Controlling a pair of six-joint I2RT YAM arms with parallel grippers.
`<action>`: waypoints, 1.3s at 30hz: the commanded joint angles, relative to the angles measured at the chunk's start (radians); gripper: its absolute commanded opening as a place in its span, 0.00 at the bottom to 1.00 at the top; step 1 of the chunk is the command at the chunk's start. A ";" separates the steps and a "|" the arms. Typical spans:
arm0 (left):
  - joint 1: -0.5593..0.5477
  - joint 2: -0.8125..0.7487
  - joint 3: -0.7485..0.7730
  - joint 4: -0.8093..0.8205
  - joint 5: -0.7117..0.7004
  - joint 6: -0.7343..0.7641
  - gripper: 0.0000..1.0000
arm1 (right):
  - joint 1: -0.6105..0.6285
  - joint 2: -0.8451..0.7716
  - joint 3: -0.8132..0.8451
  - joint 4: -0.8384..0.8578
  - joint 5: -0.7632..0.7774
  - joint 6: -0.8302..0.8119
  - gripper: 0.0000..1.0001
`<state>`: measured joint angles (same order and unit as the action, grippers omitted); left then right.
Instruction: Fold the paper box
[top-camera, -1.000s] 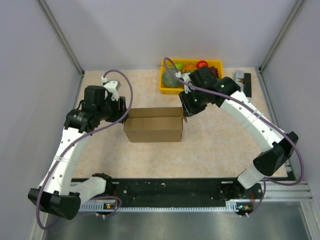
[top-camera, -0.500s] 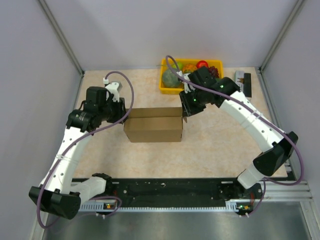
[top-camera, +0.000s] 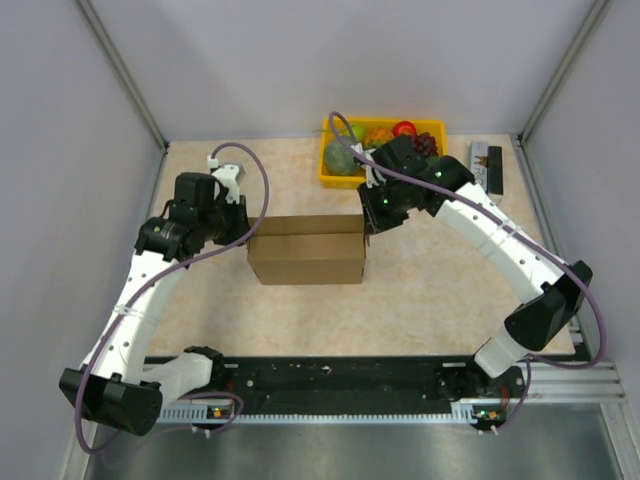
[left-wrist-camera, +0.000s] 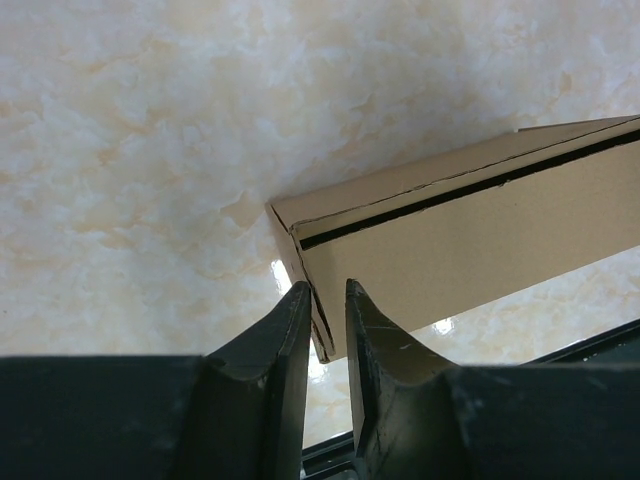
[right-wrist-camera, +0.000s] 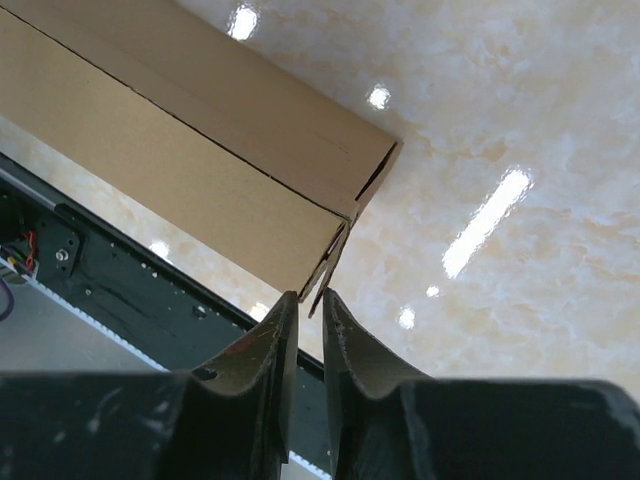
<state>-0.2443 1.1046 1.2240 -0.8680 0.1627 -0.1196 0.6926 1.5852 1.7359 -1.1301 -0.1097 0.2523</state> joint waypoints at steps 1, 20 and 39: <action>0.002 0.001 -0.011 0.041 0.001 0.012 0.22 | 0.024 0.012 0.028 0.024 0.013 0.031 0.15; 0.000 -0.025 -0.067 0.061 0.028 -0.005 0.07 | 0.048 0.018 0.005 0.027 0.041 0.117 0.00; 0.000 -0.055 -0.116 0.075 0.047 -0.041 0.00 | 0.067 -0.002 -0.047 0.058 0.105 0.111 0.00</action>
<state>-0.2398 1.0557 1.1301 -0.7807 0.1589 -0.1307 0.7441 1.5978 1.7145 -1.1160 -0.0196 0.3626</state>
